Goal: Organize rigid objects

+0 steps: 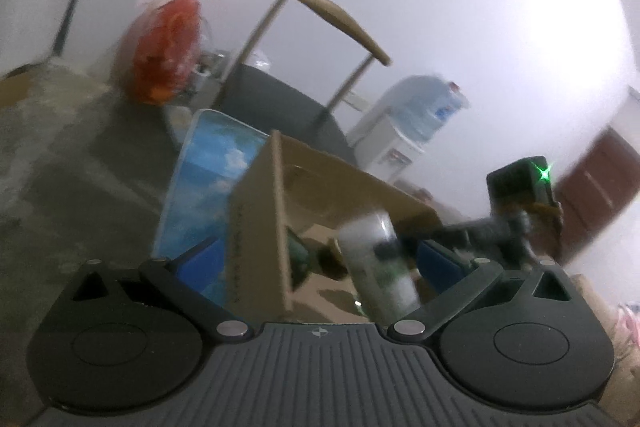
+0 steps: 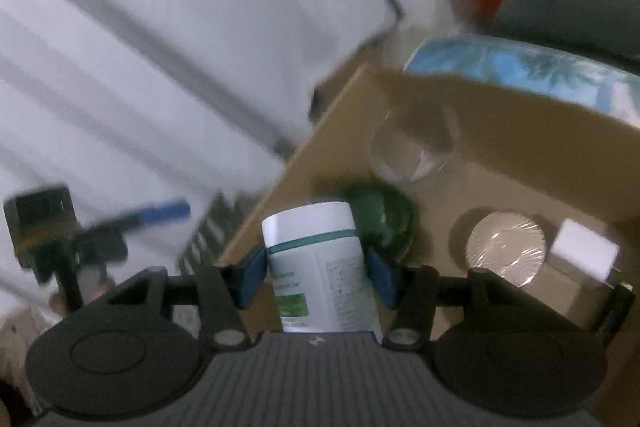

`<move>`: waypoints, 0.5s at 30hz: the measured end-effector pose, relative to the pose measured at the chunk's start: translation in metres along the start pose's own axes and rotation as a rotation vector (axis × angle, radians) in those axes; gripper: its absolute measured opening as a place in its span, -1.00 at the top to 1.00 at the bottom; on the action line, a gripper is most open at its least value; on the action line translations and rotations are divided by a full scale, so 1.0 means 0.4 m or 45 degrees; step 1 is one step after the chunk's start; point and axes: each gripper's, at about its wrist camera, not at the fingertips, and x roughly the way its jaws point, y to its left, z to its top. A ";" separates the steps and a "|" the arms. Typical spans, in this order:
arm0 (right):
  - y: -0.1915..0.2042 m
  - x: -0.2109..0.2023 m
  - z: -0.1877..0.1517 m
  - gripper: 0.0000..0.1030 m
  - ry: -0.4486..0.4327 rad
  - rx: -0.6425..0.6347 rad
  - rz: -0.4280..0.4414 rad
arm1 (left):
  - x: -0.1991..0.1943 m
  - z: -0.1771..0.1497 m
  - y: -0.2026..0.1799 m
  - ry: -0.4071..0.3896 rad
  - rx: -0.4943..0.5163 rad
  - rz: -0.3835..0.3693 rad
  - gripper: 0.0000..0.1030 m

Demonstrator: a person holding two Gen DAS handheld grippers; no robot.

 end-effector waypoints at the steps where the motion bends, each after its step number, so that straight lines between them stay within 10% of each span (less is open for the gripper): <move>1: 0.007 0.010 -0.017 -0.13 -0.053 -0.007 -0.014 | 0.004 -0.005 -0.010 0.004 0.016 -0.009 -1.00; 15: 0.062 0.069 -0.139 -0.09 -0.255 -0.272 -0.430 | 0.033 -0.042 -0.079 0.076 0.098 -0.009 -1.00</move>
